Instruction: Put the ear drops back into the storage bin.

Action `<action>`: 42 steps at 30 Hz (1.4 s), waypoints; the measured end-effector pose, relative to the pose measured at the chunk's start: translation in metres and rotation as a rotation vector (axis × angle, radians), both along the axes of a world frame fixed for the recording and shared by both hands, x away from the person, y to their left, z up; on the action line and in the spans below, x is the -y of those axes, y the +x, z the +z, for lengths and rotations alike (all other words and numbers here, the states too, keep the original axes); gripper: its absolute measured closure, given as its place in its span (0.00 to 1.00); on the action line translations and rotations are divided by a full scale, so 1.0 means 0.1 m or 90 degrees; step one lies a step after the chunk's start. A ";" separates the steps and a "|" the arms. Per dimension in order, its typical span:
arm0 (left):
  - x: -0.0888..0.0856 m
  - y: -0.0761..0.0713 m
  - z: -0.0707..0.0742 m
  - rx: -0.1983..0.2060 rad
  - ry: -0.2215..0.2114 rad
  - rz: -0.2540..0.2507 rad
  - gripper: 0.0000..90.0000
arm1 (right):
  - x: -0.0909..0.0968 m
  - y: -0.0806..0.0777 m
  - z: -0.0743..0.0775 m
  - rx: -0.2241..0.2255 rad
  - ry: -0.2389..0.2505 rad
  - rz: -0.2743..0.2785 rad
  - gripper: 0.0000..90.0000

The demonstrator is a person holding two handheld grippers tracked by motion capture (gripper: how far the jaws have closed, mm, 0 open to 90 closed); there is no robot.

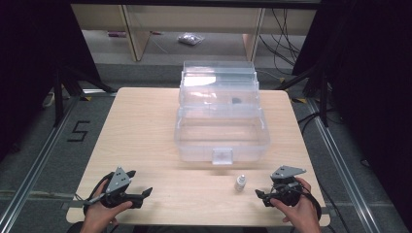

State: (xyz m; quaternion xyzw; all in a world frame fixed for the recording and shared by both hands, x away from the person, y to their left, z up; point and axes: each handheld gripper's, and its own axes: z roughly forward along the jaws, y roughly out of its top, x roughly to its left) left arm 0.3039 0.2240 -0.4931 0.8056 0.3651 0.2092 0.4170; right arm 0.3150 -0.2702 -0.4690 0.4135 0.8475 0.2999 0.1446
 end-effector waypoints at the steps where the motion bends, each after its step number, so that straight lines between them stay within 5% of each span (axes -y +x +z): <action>1: 0.00 0.00 0.00 0.000 0.000 0.000 0.17 | 0.00 0.00 0.02 -0.013 -0.009 0.007 0.25; 10: 0.00 0.00 0.00 0.000 -0.003 0.003 0.17 | -0.10 -0.03 0.04 -0.031 0.001 0.013 0.26; 15: 0.00 0.00 0.00 -0.001 -0.004 0.003 0.17 | -0.17 -0.02 0.10 -0.038 -0.017 0.037 0.26; 18: 0.00 0.00 0.00 0.000 -0.004 0.003 0.17 | -0.20 0.01 0.10 -0.017 -0.030 0.062 0.27; 19: 0.00 0.00 0.00 -0.001 -0.004 0.003 0.17 | -0.22 0.00 0.12 -0.036 -0.027 0.060 0.27; 27: 0.00 0.01 -0.01 0.003 -0.005 0.008 0.17 | -0.35 0.05 0.13 -0.027 -0.059 0.098 0.28; 42: 0.00 0.01 0.00 -0.002 -0.004 0.002 0.17 | -0.56 0.23 0.18 -0.060 -0.119 0.144 0.32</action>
